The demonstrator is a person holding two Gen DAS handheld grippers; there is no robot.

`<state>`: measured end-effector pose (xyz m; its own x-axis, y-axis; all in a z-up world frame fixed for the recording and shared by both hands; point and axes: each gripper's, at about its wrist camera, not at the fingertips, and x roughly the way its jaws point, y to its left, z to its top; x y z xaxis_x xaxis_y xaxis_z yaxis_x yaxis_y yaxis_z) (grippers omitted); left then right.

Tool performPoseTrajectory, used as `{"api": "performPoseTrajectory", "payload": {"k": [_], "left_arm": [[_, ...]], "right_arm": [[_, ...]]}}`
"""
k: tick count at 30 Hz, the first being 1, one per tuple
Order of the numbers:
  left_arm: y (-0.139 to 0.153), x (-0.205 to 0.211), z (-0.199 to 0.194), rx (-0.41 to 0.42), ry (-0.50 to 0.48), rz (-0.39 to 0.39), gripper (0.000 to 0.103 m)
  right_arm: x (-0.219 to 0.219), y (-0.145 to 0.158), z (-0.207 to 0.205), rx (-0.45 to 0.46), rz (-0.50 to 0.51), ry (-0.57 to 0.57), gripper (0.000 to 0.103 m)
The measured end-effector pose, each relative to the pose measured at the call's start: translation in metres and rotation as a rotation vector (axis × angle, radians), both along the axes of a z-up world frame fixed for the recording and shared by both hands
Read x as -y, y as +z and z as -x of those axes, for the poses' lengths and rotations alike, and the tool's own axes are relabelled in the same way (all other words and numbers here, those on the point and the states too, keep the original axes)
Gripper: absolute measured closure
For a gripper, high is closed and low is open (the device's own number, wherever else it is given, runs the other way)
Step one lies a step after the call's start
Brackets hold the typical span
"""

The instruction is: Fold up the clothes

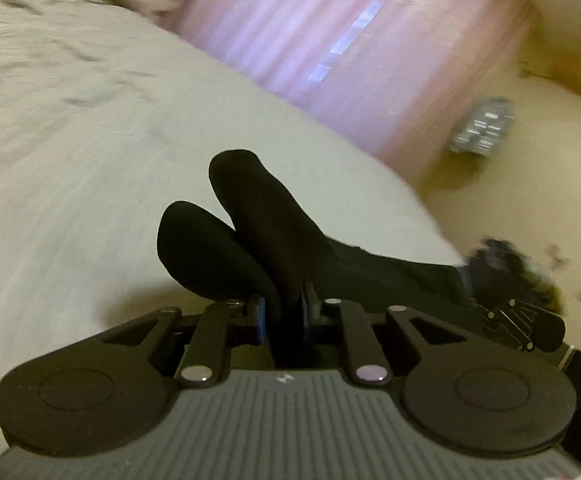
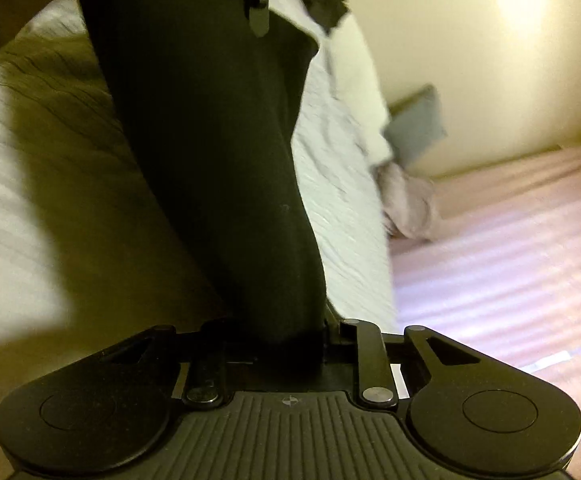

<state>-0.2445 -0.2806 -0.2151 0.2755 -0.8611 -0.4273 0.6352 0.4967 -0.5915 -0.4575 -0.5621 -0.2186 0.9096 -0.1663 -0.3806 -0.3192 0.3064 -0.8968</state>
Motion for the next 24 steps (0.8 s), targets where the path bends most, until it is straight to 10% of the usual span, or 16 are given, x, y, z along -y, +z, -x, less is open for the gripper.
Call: {"api": "performPoseTrajectory", "payload": {"k": [8,12,15,24], "left_arm": [[-0.045,0.085,0.050,-0.109,-0.279,-0.051,0.090],[-0.071,0.082,0.063,-0.126,-0.271,-0.137,0.088],[-0.073,0.065,0.063,-0.125,-0.234,-0.147,0.084],[-0.032,0.041,0.058,-0.030,-0.160,-0.110,0.082]], "right_arm": [[-0.017,0.013,0.145,-0.012,-0.001,-0.286,0.078],[-0.036,-0.043,0.181,-0.114,-0.022,-0.319,0.033],[-0.049,-0.057,0.199,-0.105,-0.032,-0.332,0.030],[0.005,0.046,0.221,0.081,-0.951,-0.474,0.029]]}}
